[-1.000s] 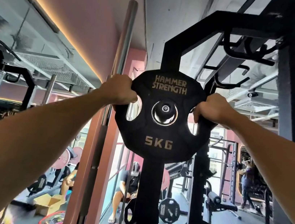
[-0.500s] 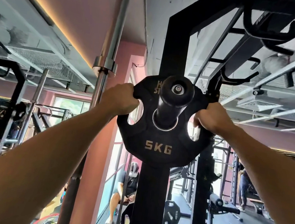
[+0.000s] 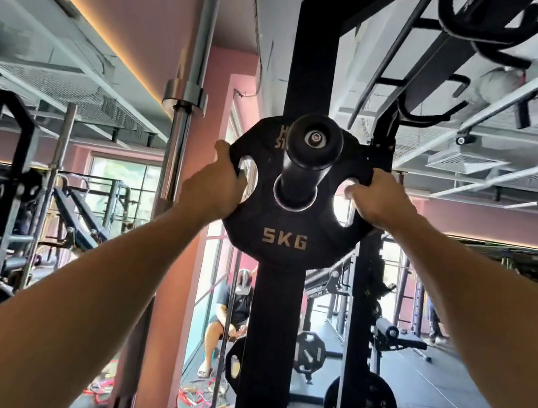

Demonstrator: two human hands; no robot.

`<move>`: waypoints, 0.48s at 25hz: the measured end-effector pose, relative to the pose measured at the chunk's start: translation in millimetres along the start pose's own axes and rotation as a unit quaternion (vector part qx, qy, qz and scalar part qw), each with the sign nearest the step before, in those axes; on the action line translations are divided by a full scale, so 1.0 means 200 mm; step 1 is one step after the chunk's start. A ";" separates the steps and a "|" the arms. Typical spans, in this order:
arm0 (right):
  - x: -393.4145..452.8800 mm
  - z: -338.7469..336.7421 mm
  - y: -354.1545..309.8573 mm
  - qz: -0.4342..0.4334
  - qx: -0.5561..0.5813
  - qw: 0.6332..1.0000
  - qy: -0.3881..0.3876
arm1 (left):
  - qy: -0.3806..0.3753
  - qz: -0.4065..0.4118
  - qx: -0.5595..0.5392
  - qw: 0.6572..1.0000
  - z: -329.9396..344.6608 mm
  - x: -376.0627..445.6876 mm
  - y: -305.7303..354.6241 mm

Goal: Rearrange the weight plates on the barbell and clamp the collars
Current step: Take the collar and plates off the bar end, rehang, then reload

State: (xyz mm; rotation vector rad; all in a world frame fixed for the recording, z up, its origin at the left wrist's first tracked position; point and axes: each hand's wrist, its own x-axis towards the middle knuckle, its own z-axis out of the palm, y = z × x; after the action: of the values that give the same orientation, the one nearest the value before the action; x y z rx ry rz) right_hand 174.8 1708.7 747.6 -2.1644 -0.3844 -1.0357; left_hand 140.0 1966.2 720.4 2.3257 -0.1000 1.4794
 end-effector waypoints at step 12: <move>-0.74 -0.04 0.34 0.015 -0.060 0.968 -0.243 | -0.328 -0.031 -0.038 0.943 0.03 -0.82 0.03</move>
State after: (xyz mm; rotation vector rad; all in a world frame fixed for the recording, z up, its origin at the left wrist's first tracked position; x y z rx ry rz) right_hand 111.1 1658.3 605.3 -2.5193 -0.5204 -0.5077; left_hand 71.6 1934.4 575.1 2.6258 -0.2495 0.6038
